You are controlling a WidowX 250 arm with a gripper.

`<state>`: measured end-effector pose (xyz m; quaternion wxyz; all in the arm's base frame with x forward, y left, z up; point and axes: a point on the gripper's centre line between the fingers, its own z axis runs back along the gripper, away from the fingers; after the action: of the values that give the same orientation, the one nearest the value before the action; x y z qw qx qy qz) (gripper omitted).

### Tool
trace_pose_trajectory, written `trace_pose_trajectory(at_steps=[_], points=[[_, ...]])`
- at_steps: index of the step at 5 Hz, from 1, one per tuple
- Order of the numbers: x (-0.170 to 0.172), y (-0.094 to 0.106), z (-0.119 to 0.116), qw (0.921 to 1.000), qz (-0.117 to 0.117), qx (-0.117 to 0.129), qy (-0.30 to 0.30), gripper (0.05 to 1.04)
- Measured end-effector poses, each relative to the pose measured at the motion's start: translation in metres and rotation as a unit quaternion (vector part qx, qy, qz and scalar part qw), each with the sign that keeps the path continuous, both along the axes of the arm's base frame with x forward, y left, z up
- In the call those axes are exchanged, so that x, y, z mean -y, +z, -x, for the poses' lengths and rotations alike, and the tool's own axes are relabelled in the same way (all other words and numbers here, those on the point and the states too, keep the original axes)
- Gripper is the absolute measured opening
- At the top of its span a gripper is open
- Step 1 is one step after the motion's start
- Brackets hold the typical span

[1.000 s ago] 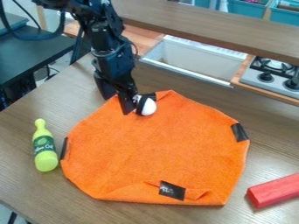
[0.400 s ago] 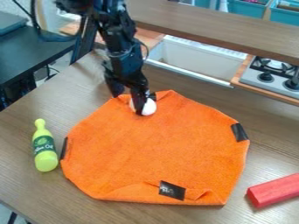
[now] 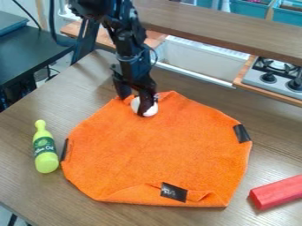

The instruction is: Take the white ball from the orange cloth

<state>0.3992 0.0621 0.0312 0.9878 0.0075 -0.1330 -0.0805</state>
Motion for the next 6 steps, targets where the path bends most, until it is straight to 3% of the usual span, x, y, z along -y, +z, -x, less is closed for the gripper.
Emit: trace_pose_trajectory(at_steps=[2,3,4,5,6], points=[[0.005,-0.008,-0.015,1.0000,0.002,0.001,-0.002,0.999],[0.003,-0.021,-0.019,0.9999,0.000,-0.009,0.004,0.969],[0.008,-0.022,-0.025,0.9999,-0.013,0.004,0.002,0.738],[0.011,-0.024,-0.026,0.9999,-0.013,0.006,0.003,0.645],[0.012,-0.023,-0.027,0.9998,-0.014,0.010,0.002,0.625]])
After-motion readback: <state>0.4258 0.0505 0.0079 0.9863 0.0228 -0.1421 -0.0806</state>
